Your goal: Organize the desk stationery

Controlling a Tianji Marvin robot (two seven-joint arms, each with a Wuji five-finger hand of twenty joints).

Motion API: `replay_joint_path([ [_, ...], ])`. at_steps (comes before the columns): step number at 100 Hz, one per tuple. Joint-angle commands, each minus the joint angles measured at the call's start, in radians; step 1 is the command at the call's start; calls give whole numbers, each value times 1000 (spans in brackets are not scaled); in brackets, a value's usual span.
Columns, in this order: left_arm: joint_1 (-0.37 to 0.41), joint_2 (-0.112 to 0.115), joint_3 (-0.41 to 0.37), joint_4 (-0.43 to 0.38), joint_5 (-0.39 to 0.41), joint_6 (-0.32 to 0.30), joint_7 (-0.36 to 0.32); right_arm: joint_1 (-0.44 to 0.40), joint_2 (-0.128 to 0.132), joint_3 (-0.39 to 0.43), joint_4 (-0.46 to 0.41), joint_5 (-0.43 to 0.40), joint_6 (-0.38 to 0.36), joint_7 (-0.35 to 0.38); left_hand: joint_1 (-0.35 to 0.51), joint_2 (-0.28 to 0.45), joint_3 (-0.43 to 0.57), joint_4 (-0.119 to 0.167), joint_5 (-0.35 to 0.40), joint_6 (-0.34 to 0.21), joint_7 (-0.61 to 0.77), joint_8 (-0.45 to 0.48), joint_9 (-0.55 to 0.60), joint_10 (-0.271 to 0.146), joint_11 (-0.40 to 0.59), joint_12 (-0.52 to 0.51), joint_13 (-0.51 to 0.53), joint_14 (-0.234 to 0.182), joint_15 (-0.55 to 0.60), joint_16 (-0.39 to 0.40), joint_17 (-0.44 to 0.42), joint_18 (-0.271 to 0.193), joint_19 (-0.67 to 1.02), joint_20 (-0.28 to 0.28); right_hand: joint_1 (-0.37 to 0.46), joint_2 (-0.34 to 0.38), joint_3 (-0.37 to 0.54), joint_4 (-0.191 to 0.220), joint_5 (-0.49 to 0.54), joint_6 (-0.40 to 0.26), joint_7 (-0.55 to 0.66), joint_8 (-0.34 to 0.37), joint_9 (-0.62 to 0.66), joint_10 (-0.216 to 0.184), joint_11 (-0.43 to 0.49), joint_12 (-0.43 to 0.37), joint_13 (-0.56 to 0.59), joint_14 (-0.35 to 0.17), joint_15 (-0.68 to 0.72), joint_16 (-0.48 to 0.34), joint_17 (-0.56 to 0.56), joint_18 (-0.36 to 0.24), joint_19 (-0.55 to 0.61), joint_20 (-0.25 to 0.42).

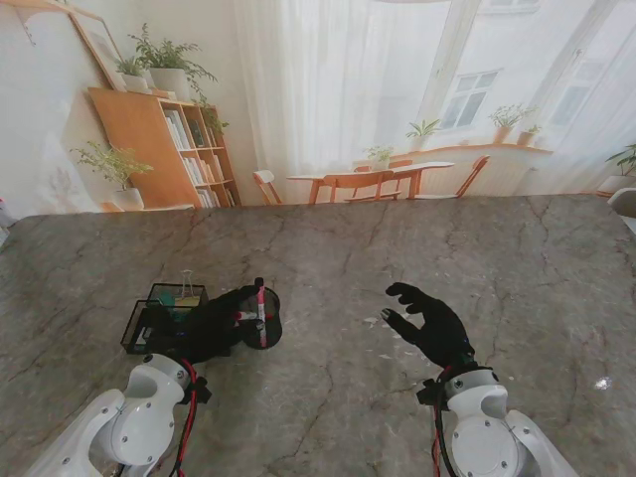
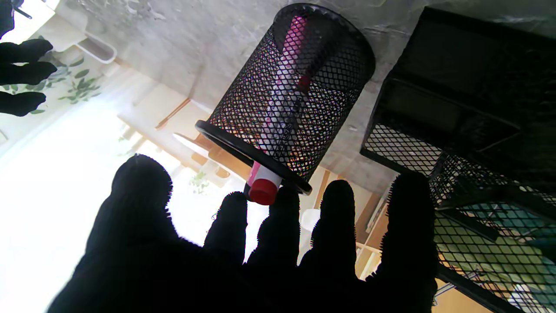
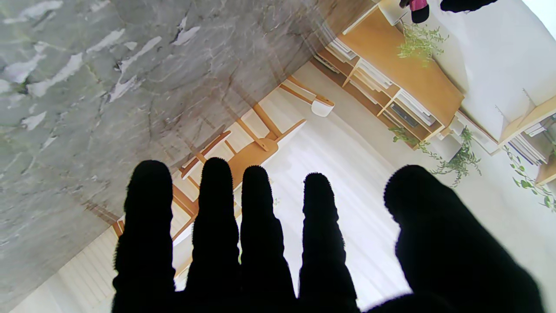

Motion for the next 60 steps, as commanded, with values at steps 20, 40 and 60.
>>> replay_joint_path([
  [20,-11,-3,3,19,-7,-32,6,3,-3,-3,4,3,0,11,9,36,-9,-74,10,12,2,-6,9,-1,-8,12,26,-11,0,14,6,-8,25,36,-26,22,-29,24,18,-1,0,-12,13,-1,-3,10,15,-2,-3,16,8,22,24,25],
  [40,-12,-4,2,25,-8,-46,16,3,-5,-2,6,3,-7,1,11,38,-9,-74,9,13,3,-6,8,1,-7,12,28,-12,2,16,10,-9,29,37,-28,23,-30,24,17,-1,-1,-13,11,-1,-4,10,13,-3,-5,15,-1,24,17,23],
  [60,-12,-4,3,28,-3,-60,23,-1,-5,0,5,4,-13,0,12,40,-9,-74,10,15,3,-6,7,0,-8,12,31,-15,4,18,12,-13,33,37,-28,22,-29,24,16,0,-1,-13,12,-1,-4,11,12,-4,-10,13,-8,25,6,17],
])
